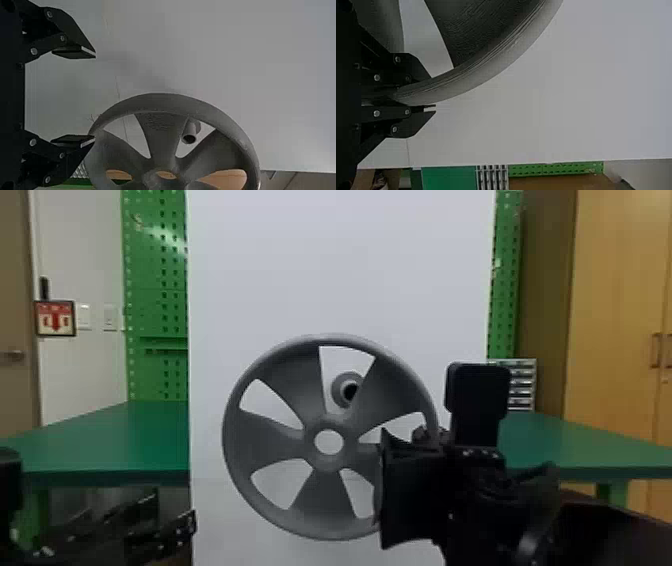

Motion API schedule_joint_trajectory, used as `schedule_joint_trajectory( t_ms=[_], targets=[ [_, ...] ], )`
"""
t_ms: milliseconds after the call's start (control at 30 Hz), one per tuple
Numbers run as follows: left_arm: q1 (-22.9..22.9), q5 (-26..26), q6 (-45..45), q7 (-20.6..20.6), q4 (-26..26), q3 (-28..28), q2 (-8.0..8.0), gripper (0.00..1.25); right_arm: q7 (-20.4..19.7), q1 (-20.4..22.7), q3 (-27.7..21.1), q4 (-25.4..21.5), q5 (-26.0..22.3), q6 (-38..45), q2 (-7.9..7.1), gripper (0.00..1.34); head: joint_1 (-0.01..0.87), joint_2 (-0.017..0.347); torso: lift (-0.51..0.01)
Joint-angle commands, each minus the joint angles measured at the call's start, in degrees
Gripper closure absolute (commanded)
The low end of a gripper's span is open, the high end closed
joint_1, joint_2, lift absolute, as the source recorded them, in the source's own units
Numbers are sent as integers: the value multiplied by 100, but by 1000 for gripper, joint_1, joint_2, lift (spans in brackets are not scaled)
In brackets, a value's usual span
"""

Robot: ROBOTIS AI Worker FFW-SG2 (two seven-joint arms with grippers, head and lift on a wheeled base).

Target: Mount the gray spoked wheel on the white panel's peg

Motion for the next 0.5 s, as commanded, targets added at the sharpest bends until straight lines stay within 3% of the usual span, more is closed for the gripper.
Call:
schedule_joint_trajectory(
  t_ms=[0,467],
  targets=[
    [-44,7,3,0,22,-51,26,493,-24,-151,33,93,-118,-9,5,1176,91,-8,-482],
    [-79,-1,3,0,57,-113,52,493,-156,-433,-20,216,-338,-18,-48,1176,91,-8,-482]
  ],
)
